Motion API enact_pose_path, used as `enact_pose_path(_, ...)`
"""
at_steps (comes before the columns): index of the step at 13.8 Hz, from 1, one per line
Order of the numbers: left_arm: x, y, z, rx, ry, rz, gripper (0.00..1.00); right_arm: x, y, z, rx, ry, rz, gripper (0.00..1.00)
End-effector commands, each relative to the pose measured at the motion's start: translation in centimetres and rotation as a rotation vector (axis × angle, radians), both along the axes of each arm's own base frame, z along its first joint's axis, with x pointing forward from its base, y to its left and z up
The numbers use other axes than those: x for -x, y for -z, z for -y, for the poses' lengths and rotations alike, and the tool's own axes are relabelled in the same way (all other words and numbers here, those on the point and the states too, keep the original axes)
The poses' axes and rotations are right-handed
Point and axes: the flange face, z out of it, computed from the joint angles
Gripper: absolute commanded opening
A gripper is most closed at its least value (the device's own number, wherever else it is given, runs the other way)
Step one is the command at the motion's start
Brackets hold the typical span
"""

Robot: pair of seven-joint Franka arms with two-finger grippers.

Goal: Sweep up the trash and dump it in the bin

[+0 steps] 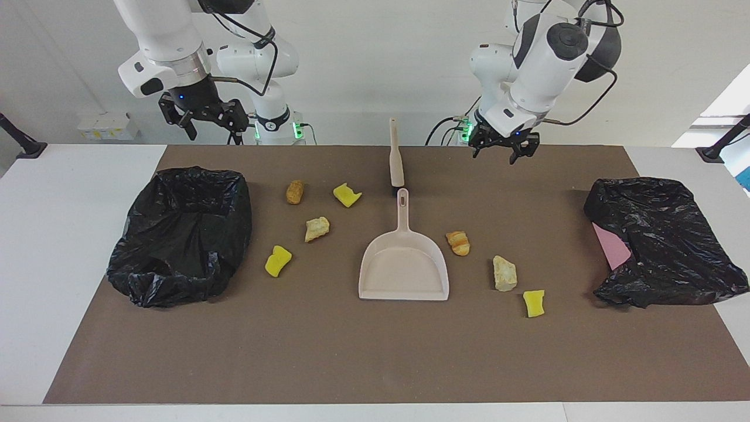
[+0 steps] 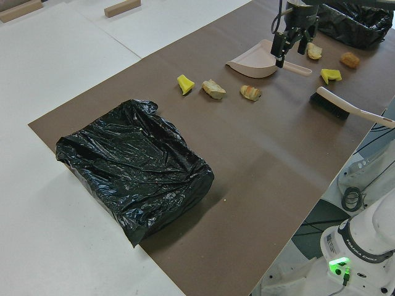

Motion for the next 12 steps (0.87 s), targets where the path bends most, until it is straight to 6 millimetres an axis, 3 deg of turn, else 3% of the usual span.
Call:
enact_pose_path(1,4.5,1.9,3.8,-0.002,-0.018,0.013,1.00,0.4,0.0,0.4,-0.020,-0.017,0.005,1.00)
enact_pose_path(6,11.0,5.1,11.7,-0.035,-0.048,0.008,1.00,0.6,-0.1,0.4,-0.018,-0.013,0.005,1.00)
enact_pose_path(8,14.1,7.5,14.7,-0.035,-0.066,0.023,1.00,0.6,0.0,0.6,-0.015,-0.020,-0.001,1.00)
enact_pose_path(10,16.6,10.6,16.2,-0.026,-0.080,0.043,1.00,0.6,0.0,0.8,-0.005,-0.019,0.000,1.00)
enact_pose_path(12,18.2,12.0,16.8,-0.022,-0.064,0.050,1.00,0.5,-0.1,0.9,-0.005,-0.018,0.006,1.00)
